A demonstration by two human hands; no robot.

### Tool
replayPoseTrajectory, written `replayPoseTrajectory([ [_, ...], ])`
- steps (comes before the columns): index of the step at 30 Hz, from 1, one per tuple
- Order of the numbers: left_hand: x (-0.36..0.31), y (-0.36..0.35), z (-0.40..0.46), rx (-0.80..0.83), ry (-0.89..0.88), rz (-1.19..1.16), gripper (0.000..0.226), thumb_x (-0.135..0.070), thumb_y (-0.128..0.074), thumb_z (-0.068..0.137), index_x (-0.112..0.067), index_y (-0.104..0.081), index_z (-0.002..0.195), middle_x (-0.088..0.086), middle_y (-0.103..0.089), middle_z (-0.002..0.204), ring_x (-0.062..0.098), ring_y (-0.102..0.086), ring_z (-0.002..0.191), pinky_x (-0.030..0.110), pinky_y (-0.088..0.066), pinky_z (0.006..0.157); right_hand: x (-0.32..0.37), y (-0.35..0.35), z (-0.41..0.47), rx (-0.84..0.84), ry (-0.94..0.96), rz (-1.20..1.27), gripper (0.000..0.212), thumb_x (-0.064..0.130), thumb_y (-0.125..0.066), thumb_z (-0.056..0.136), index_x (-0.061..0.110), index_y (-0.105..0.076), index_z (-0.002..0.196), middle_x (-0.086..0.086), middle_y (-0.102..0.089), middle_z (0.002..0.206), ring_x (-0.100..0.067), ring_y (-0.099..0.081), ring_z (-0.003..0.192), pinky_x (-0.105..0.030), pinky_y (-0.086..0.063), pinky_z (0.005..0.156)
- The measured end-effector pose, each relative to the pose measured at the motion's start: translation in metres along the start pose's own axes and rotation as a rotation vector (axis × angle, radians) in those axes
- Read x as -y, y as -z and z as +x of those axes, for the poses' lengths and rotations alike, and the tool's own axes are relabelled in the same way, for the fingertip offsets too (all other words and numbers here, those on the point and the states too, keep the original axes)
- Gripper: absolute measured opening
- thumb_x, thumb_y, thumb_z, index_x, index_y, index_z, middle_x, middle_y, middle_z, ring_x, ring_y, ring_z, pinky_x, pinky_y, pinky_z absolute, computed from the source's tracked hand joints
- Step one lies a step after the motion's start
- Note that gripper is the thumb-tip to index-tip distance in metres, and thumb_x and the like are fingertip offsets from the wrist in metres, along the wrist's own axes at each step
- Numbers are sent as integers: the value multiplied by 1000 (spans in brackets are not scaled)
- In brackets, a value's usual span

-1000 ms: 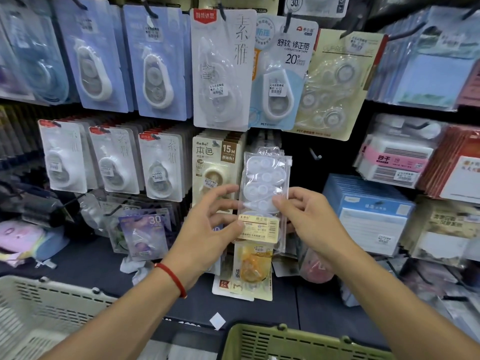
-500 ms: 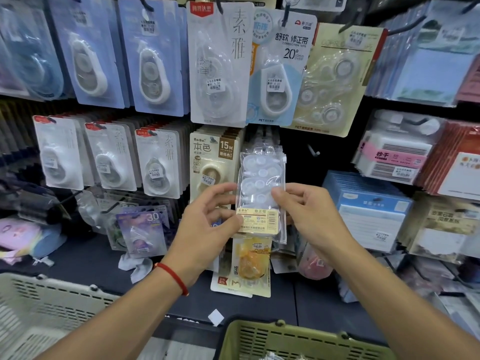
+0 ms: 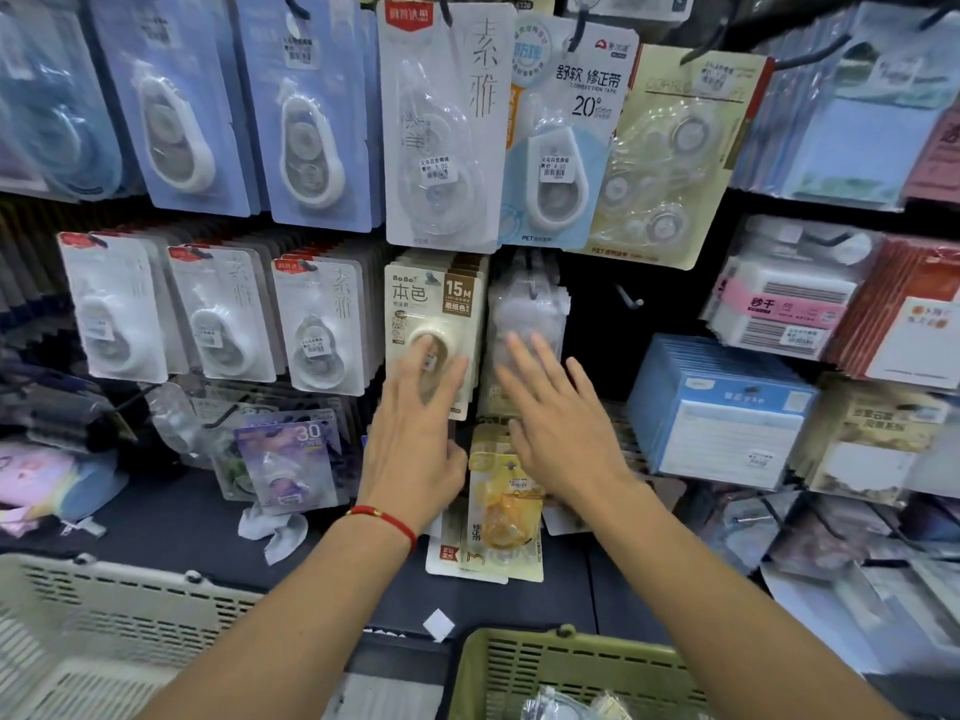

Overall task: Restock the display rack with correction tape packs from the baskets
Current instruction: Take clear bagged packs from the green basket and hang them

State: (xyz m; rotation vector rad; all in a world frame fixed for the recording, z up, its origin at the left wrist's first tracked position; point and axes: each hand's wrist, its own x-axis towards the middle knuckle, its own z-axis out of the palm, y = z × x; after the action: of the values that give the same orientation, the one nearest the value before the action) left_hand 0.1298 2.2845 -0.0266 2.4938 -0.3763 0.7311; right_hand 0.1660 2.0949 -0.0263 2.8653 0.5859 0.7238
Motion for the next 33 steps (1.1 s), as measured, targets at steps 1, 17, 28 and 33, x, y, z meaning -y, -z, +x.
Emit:
replayPoseTrajectory([
  [1, 1, 0, 0, 4, -3, 16, 89, 2, -72, 80, -20, -40, 160, 9, -14, 171, 31, -20, 155, 40, -33, 120, -3, -4, 7, 19, -31, -29, 72, 29, -52, 101, 20, -22, 166, -1, 14, 175, -23, 14, 162, -53, -15, 129],
  [17, 3, 4, -15, 168, -24, 51, 71, -3, -66, 87, -14, -47, 154, 11, -22, 169, 36, -29, 149, 51, -43, 112, -23, -4, -15, -36, -162, 345, 45, 12, -55, 98, 13, -59, 142, -5, -54, 151, -28, -57, 130, -45, -53, 100],
  [28, -45, -76, -122, 767, -212, 274, 51, -23, -57, 93, -28, -54, 144, 0, -53, 143, 28, -41, 136, 42, -43, 105, -49, -82, -233, 603, -334, 279, 15, 28, -54, 98, 21, -68, 103, -4, -74, 103, -32, -68, 99, -40, -55, 79],
  [33, -34, -122, -207, 984, 87, 72, 45, -11, -59, 95, -23, -65, 138, 4, -63, 138, 25, -56, 130, 30, -45, 109, -9, -156, -323, 991, -218, 222, 80, 52, -59, 98, 15, -27, 161, -14, -31, 164, -36, -37, 146, -48, -34, 119],
])
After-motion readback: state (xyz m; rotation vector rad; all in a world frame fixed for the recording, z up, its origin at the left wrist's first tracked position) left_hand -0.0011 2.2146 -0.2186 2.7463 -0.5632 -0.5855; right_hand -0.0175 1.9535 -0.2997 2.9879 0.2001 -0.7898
